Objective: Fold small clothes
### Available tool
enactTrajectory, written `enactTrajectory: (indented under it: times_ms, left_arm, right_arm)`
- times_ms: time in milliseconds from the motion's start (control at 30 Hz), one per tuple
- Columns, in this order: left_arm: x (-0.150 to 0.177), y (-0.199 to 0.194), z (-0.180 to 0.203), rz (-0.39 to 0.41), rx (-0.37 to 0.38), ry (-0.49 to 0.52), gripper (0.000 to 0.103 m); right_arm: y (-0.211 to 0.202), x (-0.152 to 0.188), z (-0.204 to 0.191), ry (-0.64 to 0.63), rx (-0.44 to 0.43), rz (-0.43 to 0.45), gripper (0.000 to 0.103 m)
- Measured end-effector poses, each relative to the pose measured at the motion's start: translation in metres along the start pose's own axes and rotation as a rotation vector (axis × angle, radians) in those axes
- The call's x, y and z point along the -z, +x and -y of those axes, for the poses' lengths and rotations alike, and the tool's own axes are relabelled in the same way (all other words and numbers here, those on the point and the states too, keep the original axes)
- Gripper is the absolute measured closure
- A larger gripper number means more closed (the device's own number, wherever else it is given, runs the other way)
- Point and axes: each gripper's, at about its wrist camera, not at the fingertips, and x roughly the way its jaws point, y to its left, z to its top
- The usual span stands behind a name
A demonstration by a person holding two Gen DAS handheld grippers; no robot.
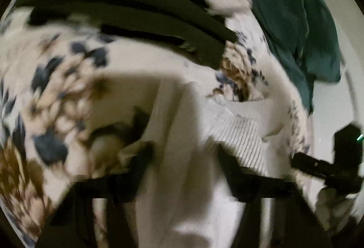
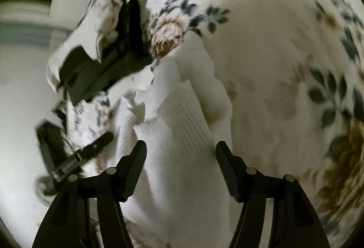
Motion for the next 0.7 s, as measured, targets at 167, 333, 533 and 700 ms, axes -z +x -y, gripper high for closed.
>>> enactTrajectory:
  times_ms: [167, 333, 533, 700]
  left_arm:
    - [-0.001, -0.021, -0.009, 0.088, -0.037, -0.053, 0.096]
    - [0.000, -0.027, -0.049, 0.107, 0.003, -0.234, 0.097]
    - [-0.009, -0.019, -0.056, 0.090, 0.021, -0.308, 0.097]
    - [-0.025, -0.040, -0.044, 0.140, 0.015, -0.271, 0.097]
  right_arm:
    - [-0.007, -0.006, -0.012, -0.083, 0.150, 0.076, 0.097]
    - [-0.041, -0.014, -0.001, -0.040, 0.166, 0.162, 0.100]
    - [-0.017, -0.035, 0.007, -0.030, 0.215, 0.126, 0.100]
    - [-0.036, -0.056, -0.014, -0.084, 0.188, 0.218, 0.100]
